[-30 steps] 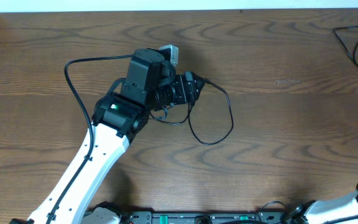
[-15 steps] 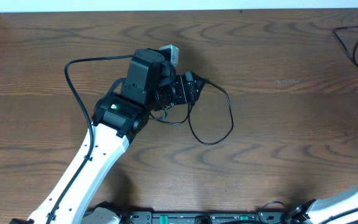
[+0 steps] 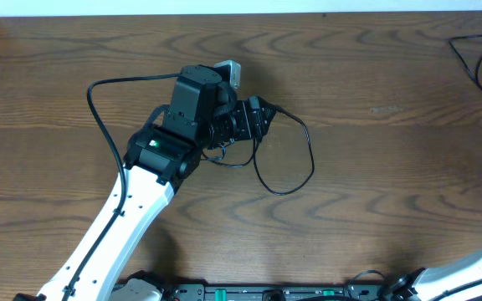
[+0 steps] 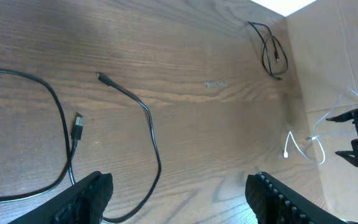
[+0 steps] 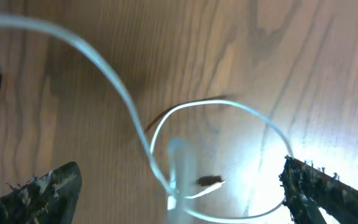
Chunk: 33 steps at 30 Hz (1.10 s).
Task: Untangle cables
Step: 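Lower the white cable at the right table edge and release it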
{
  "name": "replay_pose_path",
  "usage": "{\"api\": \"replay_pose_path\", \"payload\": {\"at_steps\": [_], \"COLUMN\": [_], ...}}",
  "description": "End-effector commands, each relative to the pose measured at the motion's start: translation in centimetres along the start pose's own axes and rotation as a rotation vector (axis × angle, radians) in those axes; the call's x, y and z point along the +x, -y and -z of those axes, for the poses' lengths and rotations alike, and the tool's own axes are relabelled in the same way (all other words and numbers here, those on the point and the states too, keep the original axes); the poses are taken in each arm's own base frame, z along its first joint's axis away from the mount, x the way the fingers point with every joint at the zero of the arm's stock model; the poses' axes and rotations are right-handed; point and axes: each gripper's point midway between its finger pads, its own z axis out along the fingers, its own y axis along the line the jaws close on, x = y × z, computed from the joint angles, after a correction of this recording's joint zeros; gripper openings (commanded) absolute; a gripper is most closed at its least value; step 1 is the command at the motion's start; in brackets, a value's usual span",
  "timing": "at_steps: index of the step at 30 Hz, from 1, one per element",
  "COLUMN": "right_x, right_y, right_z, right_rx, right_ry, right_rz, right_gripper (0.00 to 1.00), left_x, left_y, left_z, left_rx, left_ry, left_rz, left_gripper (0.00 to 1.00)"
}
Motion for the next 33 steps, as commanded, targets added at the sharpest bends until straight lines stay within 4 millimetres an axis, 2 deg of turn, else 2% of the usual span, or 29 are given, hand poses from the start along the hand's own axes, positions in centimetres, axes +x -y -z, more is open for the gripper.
{"api": "replay_pose_path", "payload": {"at_steps": [1, 3, 6, 9, 13, 15, 17, 21, 24, 26, 29, 33], "right_x": [1.7, 3.4, 5.5, 6.2, 5.8, 5.7, 5.8, 6.2, 6.3, 6.3, 6.4, 7.0], "right_y": [-3.0, -6.5, -10.8, -13.0, -14.5, -14.6, -14.7, -14.9, -14.8, -14.6, -13.7, -10.4], "right_z": [0.6, 1.9, 5.4, 8.5, 10.9, 10.9, 11.3, 12.6, 12.6, 11.8, 10.1, 6.0], "right_rx": [-0.194, -0.419, -0.746, -0.936, -1.018, -0.965, -0.94, -0.944, -0.937, -0.92, -0.894, -0.685], "right_ry": [-0.101, -0.182, -0.298, -0.431, -0.596, -0.694, -0.772, -0.893, -0.903, -0.854, -0.711, -0.509], "right_rz": [0.1, 0.193, 0.238, 0.111, -0.121, -0.297, -0.399, -0.486, -0.496, -0.467, -0.324, -0.11], "right_gripper": [0.99, 0.99, 0.99, 0.99, 0.99, 0.99, 0.99, 0.99, 0.99, 0.99, 0.99, 0.99], "left_x": [-0.2, -0.2, -0.3, -0.2, -0.2, -0.1, -0.1, -0.1, -0.1, -0.1, -0.1, -0.1], "left_y": [0.5, 0.5, 0.5, 0.5, 0.5, 0.4, 0.4, 0.4, 0.4, 0.4, 0.4, 0.4], "left_z": [0.1, 0.1, 0.1, 0.1, 0.1, 0.1, 0.1, 0.1, 0.1, 0.1, 0.1, 0.1], "left_rx": [0.016, 0.016, 0.016, 0.016, 0.015, 0.012, 0.012, 0.012, 0.012, 0.012, 0.011, 0.011], "left_ry": [-0.001, 0.0, 0.0, 0.0, -0.003, -0.006, -0.007, -0.007, -0.007, -0.007, -0.007, -0.007], "left_rz": [-0.017, -0.018, -0.018, -0.018, -0.017, -0.015, -0.015, -0.015, -0.015, -0.015, -0.015, -0.015], "left_gripper": [0.74, 0.74, 0.74, 0.74, 0.74, 0.74, 0.74, 0.74, 0.74, 0.74, 0.74, 0.74]}}
